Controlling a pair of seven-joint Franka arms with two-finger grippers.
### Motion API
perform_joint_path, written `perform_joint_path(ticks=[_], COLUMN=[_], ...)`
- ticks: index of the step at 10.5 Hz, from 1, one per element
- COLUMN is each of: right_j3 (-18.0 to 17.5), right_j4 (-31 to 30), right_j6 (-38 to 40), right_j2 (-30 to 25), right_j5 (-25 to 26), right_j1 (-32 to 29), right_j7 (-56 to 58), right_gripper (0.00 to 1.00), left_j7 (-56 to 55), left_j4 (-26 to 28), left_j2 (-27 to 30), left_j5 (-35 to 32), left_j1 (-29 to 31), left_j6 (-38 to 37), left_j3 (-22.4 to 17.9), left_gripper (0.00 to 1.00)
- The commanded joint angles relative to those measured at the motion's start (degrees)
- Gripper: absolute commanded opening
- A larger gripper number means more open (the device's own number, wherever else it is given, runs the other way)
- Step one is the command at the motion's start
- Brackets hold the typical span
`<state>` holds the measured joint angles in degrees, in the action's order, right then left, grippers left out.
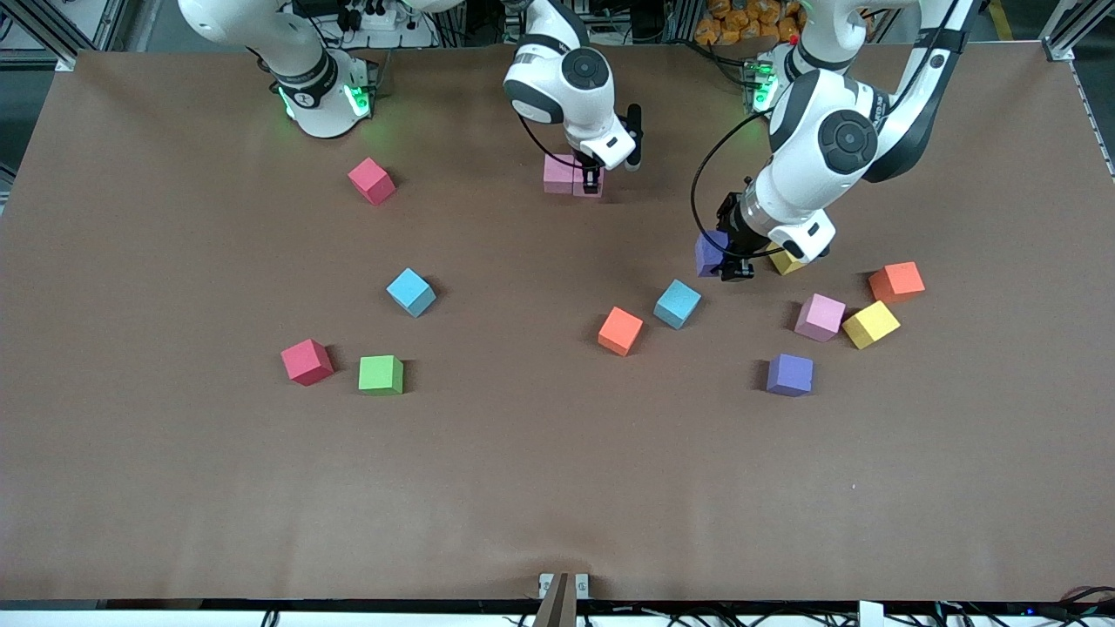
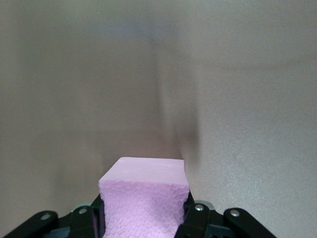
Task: Form number 2 with 11 blocks
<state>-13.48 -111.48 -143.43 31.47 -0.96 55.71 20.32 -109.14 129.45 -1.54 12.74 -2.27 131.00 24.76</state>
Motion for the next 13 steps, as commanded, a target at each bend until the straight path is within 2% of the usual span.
perform_joint_path(ticks=[1, 2, 8, 9, 13], right_j3=[0.7, 0.7, 0.7, 0.6, 0.4], right_j4=[-0.8, -0.8, -0.8, -0.7, -0.8], right_j6=[0.8, 0.6, 0.9, 1.5, 3.2], right_j2=[-0.4, -0.4, -2.6, -2.9, -4.5], right_j5=[-0.5, -0.4, -0.4, -0.4, -0.5], right_j1=[1.4, 1.5, 1.4, 1.4, 1.2], right_j7=[-1.7, -1.6, -5.0, -5.6, -7.3], right_gripper=[0.69, 1.00, 1.00, 1.00, 1.00], left_j7=[1.0, 1.0, 1.2, 1.2, 8.3], left_j4=[-0.5, -0.4, -0.2, -0.3, 0.9], left_j2=[0.0, 0.0, 0.4, 0.9, 4.9], left_j5=[0.4, 0.4, 0.4, 0.4, 1.2], left_j1=[1.0, 1.0, 1.0, 1.0, 2.0], left_j6=[-0.2, -0.2, -1.0, -2.6, -7.6], left_j3=[1.2, 1.2, 2.3, 3.4, 3.7], left_gripper=[0.32, 0.32, 0.31, 0.31, 0.27])
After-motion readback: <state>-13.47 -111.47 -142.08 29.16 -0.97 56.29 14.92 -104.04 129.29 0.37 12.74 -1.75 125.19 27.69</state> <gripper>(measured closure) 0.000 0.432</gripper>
